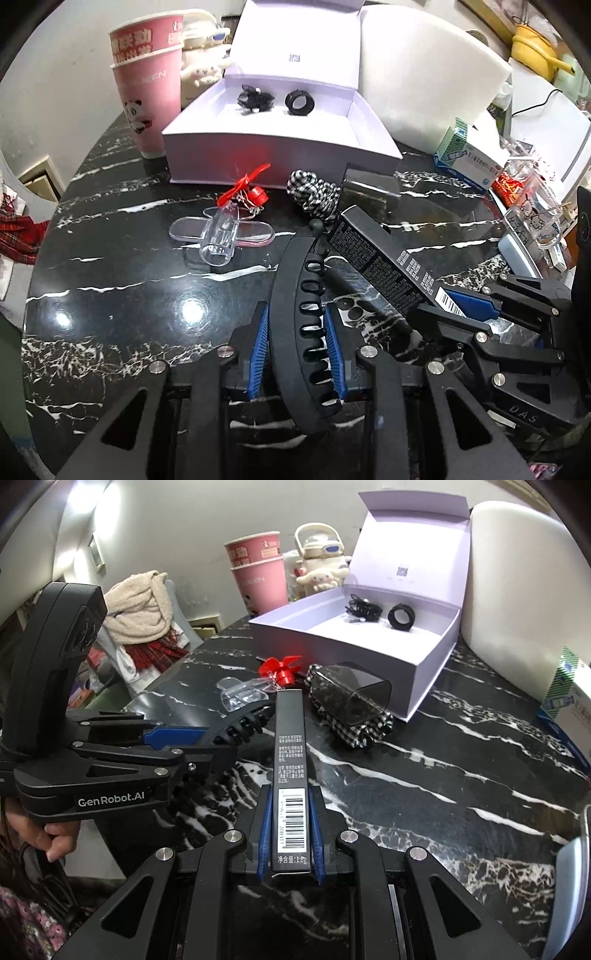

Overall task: Organize rigid objects
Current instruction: 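Close the left tool on the claw clip while the right tool grasps the black barcode box, then carry the claw clip and barcode box with both tools into the lavender box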

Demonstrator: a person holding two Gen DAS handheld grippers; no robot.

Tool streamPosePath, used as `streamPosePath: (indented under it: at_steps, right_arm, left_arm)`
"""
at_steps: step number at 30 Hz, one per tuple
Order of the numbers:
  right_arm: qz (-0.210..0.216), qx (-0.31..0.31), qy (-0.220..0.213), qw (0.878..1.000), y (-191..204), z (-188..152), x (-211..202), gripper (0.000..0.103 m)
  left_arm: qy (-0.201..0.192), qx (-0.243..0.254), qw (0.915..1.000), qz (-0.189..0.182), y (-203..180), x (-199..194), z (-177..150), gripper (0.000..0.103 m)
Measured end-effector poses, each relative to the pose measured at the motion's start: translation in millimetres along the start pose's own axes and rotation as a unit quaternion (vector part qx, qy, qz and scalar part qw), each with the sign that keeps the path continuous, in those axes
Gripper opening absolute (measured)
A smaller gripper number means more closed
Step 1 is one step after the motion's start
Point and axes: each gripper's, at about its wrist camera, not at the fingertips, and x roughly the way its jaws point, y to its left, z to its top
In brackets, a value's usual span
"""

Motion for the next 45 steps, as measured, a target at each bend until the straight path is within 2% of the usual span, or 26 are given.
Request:
streamPosePath:
  at_steps: [10,17,23,34,45]
  right_arm:
    - [-0.035,-0.002,-0.032,0.999,11.5,-3.3,-31.9,0.018]
    - [-0.057,-0.008,-0.056,0.997,10.4,7.2,-52.0,0.018]
    - [-0.073,-0.016,-0.071,0.995,10.3,19.8,-64.8,0.018]
    - [-0.083,-0.017,-0.085,0.993,-1.7,48.7,-65.1,0.018]
    - [-0.089,-0.024,-0.088,0.992,-24.3,94.3,-50.4,0.018]
  left_arm:
    - [-0.049,0.021,0.9986,-0.007,-8.8,-32.5,-1.1,0.029]
    - [-0.082,0.030,0.9961,-0.012,-11.1,-50.8,10.7,0.029]
    - [-0.095,0.029,0.9949,-0.021,-12.0,-57.0,23.3,0.029]
    - [-0.110,0.034,0.9929,-0.030,-9.2,-55.3,59.6,0.029]
    - [-0.120,0.036,0.9915,-0.035,-2.1,-39.3,115.2,0.029]
